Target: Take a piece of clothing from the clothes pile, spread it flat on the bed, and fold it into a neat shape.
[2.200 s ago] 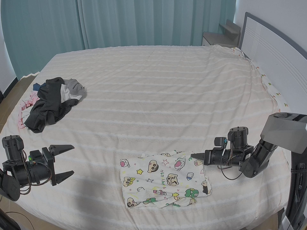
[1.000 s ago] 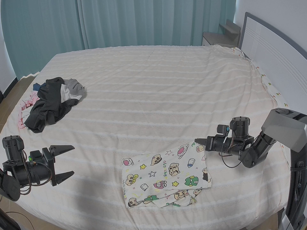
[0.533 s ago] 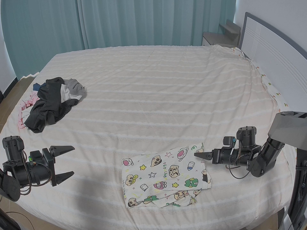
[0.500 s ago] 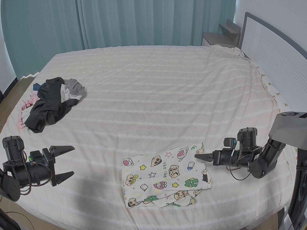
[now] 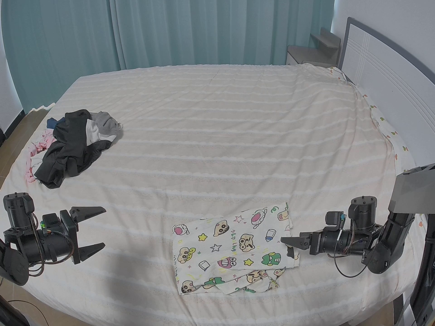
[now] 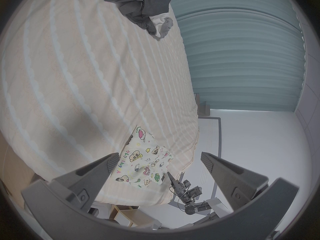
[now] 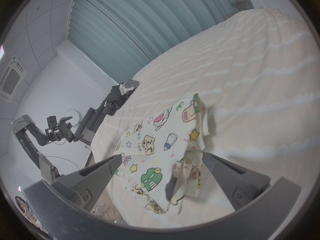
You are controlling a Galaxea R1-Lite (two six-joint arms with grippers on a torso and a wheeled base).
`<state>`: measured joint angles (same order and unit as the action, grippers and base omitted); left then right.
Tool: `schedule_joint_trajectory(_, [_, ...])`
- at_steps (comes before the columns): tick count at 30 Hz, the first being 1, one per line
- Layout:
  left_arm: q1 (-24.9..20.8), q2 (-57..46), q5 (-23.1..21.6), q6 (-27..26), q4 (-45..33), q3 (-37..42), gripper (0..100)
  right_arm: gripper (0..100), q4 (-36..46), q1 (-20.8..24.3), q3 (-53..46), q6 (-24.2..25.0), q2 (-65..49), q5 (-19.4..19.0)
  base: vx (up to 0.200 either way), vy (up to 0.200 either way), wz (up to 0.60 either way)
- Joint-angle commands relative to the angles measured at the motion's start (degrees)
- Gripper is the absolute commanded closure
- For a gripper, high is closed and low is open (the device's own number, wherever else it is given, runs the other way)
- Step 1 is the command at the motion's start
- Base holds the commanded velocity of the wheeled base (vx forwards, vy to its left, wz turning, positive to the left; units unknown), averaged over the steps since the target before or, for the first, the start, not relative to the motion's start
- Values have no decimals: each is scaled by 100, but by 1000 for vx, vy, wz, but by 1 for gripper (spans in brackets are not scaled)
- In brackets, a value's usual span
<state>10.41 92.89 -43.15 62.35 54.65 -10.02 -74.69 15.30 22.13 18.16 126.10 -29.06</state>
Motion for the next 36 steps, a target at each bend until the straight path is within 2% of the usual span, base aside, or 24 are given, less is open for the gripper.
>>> schedule_joint_trajectory(1, [-4, 10, 0, 5, 2, 0, 0, 0, -45, 140, -182, -6, 20, 6, 0, 0, 0])
schedule_joint_trajectory(8, [-4, 10, 0, -4, 2, 9, 0, 0, -98, 360, -428, -15, 46, 6, 0, 0, 0])
schedule_joint_trajectory(16, [-4, 10, 0, -4, 2, 9, 0, 0, -186, 369, -543, -23, 73, 6, 0, 0, 0])
schedule_joint_trajectory(28, [-4, 10, 0, -4, 2, 9, 0, 0, -916, 351, -868, -138, 38, 50, 0, 0, 0])
schedule_joint_trajectory(36, [-4, 10, 0, -4, 2, 9, 0, 0, -1197, 518, -1211, -138, 81, 50, 0, 0, 0])
